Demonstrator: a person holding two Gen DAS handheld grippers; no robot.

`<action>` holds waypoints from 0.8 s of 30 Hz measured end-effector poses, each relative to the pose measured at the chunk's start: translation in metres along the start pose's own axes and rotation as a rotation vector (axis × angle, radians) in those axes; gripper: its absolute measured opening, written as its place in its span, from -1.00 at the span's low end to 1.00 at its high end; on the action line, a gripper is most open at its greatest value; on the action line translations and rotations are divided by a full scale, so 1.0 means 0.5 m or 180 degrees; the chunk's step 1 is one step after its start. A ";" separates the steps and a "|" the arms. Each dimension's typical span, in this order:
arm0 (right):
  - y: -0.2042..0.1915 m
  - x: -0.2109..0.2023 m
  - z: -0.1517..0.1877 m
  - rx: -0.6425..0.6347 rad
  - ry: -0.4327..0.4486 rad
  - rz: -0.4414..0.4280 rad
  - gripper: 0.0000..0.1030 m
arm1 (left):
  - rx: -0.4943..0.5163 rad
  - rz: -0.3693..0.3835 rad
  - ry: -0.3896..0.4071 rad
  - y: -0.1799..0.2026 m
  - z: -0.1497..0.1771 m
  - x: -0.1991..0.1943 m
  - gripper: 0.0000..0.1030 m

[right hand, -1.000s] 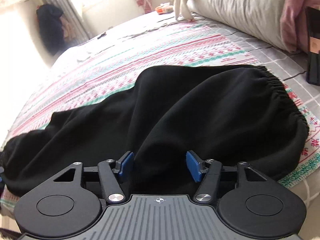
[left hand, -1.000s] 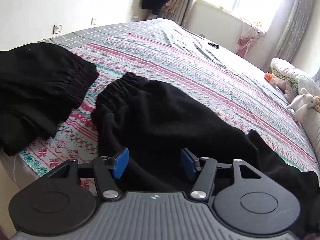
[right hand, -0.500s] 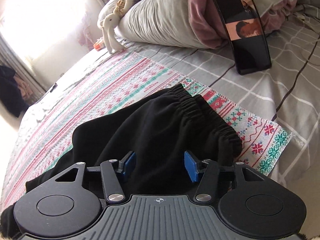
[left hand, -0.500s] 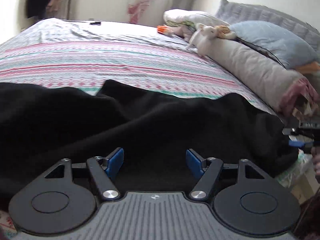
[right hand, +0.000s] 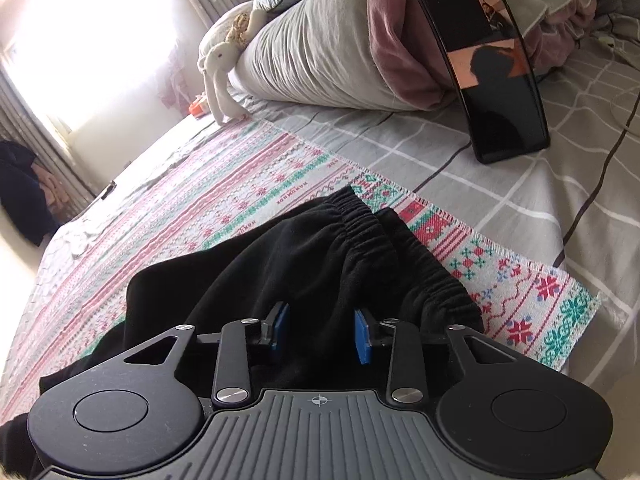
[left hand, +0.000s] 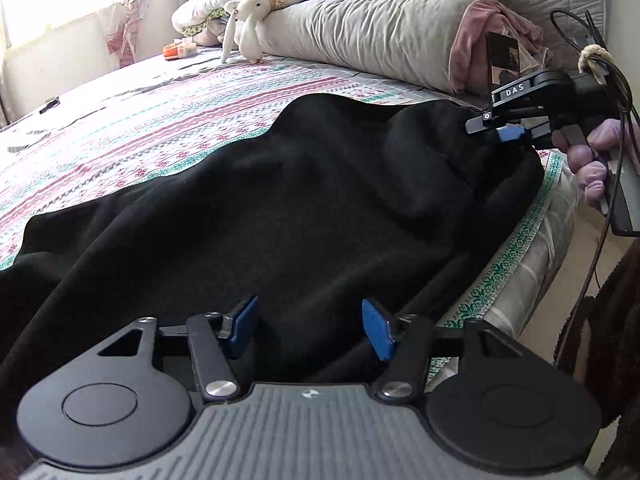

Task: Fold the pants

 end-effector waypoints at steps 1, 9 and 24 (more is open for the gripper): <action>-0.002 0.000 -0.004 -0.0050 0.0036 0.0022 -0.71 | 0.0021 0.0011 -0.0002 0.002 0.000 0.000 0.32; -0.016 -0.074 -0.047 -0.0371 0.0481 0.0185 -0.97 | 0.0160 -0.0071 0.0244 0.020 -0.002 -0.043 -0.61; 0.025 -0.076 0.037 -0.0708 -0.0194 0.0879 -0.98 | 0.0089 0.0328 -0.0004 0.010 0.057 -0.086 -0.62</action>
Point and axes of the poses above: each gripper's, at about its wrist camera, not at the fingertips, and x roughly the way its jaws point, y to its right, z to its underside, the point moved 5 cm from there along x, roughly the way its jaws point, and after that the axes turned 14 degrees about -y, right-handed, at the moved point
